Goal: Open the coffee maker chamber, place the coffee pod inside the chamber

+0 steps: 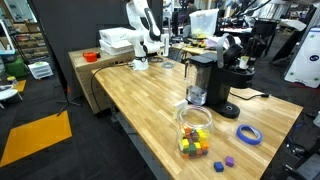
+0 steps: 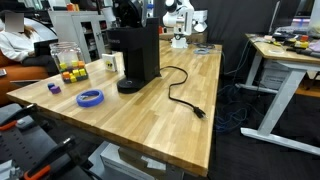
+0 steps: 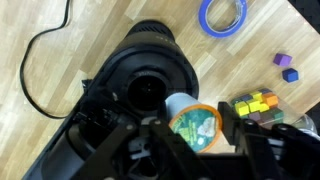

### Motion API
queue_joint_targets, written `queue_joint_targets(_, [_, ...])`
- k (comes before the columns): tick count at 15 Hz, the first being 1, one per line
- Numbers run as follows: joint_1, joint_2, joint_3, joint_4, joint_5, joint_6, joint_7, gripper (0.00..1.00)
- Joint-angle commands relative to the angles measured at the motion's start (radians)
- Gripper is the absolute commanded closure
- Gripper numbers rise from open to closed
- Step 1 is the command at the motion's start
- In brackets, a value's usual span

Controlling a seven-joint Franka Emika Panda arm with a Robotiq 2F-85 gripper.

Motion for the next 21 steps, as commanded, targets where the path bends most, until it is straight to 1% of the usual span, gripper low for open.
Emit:
queue_joint_targets(1, [-0.02, 0.048, 0.006, 0.061, -0.016, -0.045, 0.029, 0.72])
queue_joint_targets(6, [-0.035, 0.1, 0.008, 0.088, -0.016, -0.044, 0.039, 0.72])
queue_joint_targets(12, [-0.055, 0.113, 0.007, 0.093, -0.018, -0.042, 0.038, 0.72])
queue_joint_targets(21, [-0.056, 0.149, 0.017, 0.093, 0.005, -0.029, 0.027, 0.72])
